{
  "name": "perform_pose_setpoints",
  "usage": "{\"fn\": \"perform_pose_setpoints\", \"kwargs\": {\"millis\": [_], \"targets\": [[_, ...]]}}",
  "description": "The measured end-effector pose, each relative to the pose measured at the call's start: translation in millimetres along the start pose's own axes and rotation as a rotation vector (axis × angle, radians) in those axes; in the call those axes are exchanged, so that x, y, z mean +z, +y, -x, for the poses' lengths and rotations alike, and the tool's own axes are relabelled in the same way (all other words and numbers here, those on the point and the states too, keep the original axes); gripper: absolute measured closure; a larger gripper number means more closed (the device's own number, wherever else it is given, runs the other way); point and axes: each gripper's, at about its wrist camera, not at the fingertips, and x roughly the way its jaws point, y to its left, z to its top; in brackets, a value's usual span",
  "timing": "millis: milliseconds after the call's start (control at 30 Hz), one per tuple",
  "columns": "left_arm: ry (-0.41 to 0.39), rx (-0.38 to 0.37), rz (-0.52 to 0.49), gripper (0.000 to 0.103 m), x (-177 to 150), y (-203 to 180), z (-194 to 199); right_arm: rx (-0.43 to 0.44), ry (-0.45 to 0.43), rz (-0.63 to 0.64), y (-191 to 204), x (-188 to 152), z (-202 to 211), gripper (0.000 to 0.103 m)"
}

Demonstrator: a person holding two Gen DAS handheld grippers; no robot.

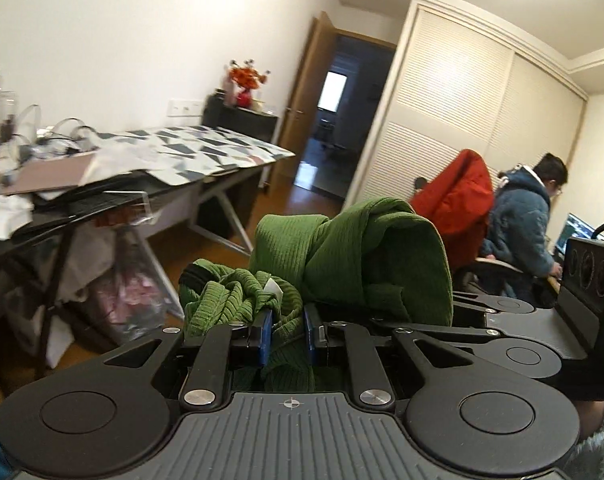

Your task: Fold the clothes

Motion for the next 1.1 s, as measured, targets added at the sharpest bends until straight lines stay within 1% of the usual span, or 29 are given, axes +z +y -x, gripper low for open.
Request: {"fn": "perform_pose_setpoints", "kwargs": {"millis": [133, 267, 367, 433, 567, 733, 867, 1000, 1100], "targets": [[0.002, -0.021, -0.005, 0.088, 36.3, 41.4, -60.3, -0.021, -0.001, 0.0, -28.5, 23.0, -53.7, 0.073], [0.018, -0.024, 0.014, 0.088, 92.2, 96.0, -116.1, -0.025, 0.009, -0.002, -40.4, 59.9, -117.9, 0.073], [0.01, -0.042, -0.019, 0.088, 133.0, 130.7, -156.5, -0.031, -0.006, -0.012, -52.3, 88.8, -165.4, 0.073], [0.008, -0.048, -0.044, 0.088, 154.2, 148.5, -183.4, -0.039, -0.022, -0.027, -61.7, 104.4, -194.5, 0.073], [0.03, -0.054, -0.03, 0.088, 190.3, 176.0, -232.7, -0.053, -0.018, -0.068, -85.4, 125.0, -240.3, 0.073], [0.06, -0.048, -0.029, 0.088, 223.5, 194.1, -302.1, -0.05, -0.004, -0.063, -126.9, 143.2, -288.6, 0.073], [0.074, -0.043, -0.03, 0.088, 247.7, 195.5, -369.3, -0.043, 0.001, -0.076, -177.2, 155.8, -327.3, 0.073], [0.054, 0.002, 0.009, 0.088, 271.6, 183.7, -448.3, 0.0, 0.02, -0.067, -248.9, 177.9, -369.2, 0.073], [0.044, 0.053, 0.094, 0.088, 298.5, 170.6, -508.6, 0.049, 0.045, -0.033, -306.4, 201.0, -401.6, 0.073]]}}
